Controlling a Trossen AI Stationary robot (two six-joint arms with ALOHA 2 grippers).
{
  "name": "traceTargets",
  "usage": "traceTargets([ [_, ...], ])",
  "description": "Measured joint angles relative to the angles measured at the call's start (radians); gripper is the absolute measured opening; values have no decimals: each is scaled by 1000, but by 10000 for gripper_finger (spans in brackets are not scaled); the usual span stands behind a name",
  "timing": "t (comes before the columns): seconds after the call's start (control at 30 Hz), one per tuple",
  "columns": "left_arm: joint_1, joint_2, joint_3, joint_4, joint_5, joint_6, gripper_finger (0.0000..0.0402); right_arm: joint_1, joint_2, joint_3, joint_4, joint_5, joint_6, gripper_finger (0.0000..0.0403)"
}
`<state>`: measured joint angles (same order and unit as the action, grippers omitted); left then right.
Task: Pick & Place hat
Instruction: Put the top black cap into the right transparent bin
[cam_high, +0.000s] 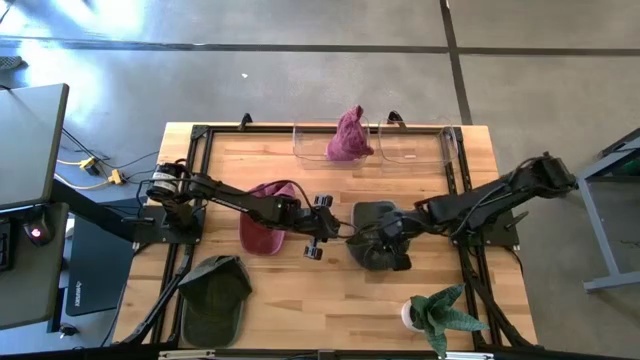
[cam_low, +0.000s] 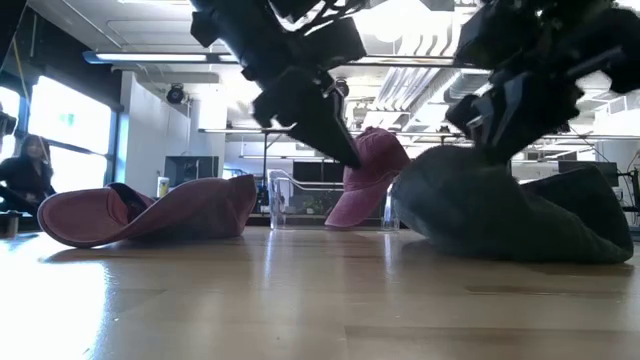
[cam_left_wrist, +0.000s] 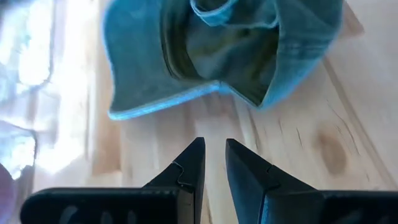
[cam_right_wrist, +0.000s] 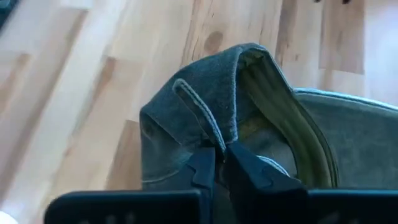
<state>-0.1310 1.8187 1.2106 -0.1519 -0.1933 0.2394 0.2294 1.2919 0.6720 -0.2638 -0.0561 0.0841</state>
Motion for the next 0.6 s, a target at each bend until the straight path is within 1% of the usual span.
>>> traceTargets([
  [0.07,0,0,0,50,-8,23,59,14,-41,0,-38,54,88,36],
  [0.13,2,8,0,127,-43,57,59,27,-82,0,-91,87,166,43],
  [0.17,9,21,1,186,-66,67,59,36,-101,0,-111,89,192,41],
  [0.23,26,47,1,274,-72,71,59,58,-129,0,-137,92,227,27],
  [0.27,42,55,-1,308,-51,78,59,71,-139,0,-139,90,230,18],
  [0.33,77,67,0,387,34,101,59,97,-150,0,-126,72,227,12],
  [0.43,129,97,1,468,137,93,59,133,-147,0,-92,52,231,21],
  [0.53,165,153,6,562,237,68,59,154,-139,0,-50,31,229,29],
  [0.6,178,170,21,556,310,54,59,158,-134,0,-24,4,226,25],
])
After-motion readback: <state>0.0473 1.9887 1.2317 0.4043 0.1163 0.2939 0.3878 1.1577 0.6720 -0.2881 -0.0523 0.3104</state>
